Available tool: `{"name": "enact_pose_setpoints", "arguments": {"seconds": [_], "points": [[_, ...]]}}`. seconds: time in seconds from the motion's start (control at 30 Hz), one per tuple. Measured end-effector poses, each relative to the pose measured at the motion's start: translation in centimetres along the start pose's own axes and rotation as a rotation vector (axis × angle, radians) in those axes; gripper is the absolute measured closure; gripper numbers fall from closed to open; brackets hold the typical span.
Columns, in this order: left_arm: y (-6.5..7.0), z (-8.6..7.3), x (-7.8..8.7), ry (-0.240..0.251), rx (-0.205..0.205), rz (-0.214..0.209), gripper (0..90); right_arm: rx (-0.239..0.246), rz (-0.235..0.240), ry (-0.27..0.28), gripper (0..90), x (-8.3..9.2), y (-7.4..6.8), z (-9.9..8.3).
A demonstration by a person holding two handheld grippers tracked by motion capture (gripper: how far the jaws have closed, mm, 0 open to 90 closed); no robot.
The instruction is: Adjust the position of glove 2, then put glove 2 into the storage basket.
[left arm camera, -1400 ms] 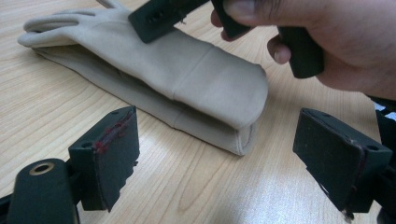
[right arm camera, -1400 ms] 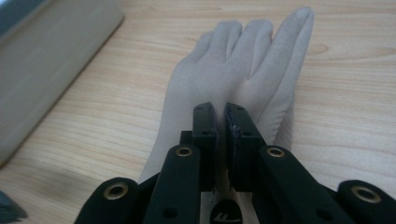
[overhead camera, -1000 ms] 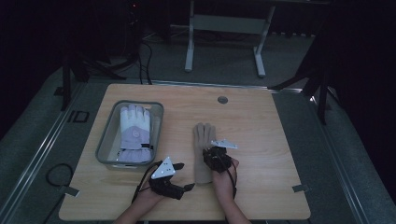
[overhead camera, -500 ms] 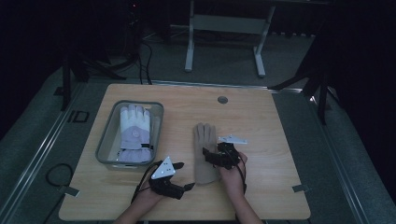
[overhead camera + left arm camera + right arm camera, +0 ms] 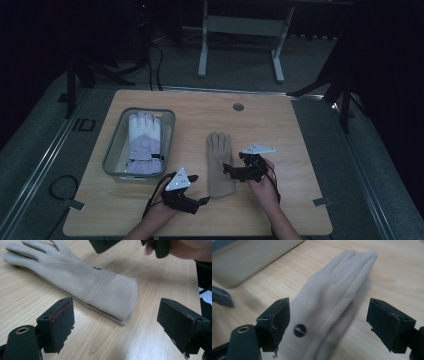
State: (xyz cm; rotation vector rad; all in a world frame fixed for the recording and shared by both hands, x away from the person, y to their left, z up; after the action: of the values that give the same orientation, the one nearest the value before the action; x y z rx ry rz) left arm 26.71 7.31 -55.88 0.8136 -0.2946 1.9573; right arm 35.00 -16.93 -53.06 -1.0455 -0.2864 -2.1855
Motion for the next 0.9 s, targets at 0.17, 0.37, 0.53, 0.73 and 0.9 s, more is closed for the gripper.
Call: {"name": "enact_pose_setpoints", "arguments": {"seconds": [0.17, 0.37, 0.53, 0.73, 0.9], "points": [[0.1, 0.1, -0.2, -0.008, 0.004, -0.016, 14.3, 0.057, 0.031, -0.013, 15.0, 0.7, 0.7, -0.2], [0.3, 0.4, -0.6, -0.027, -0.013, -0.040, 14.4, 0.028, 0.100, -0.054, 10.1, 1.3, 1.5, -0.1], [0.5, 0.8, -0.8, -0.030, -0.045, -0.035, 16.1, 0.012, 0.106, -0.060, 13.7, 1.1, 1.8, 0.1], [1.1, 2.0, -1.2, -0.034, -0.112, -0.047, 20.5, -0.004, 0.092, -0.065, 22.7, 0.4, 2.8, 1.4], [1.5, 3.4, -2.1, -0.033, -0.153, -0.085, 27.9, -0.049, 0.089, -0.075, 31.4, -0.8, 4.0, 3.2]]}}
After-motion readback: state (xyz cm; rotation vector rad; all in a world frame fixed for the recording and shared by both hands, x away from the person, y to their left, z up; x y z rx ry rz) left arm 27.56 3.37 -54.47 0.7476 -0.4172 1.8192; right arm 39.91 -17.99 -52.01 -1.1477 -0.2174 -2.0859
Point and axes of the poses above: each handheld gripper's, and its own axes: x roughly backward along the jaws, z roughly out of its top, y roughly to its right, the point moved 2 cm from there along -x, roughly forward along the jaws, and after that the axes turned 12 degrees about -y, right-handed, at the moved point
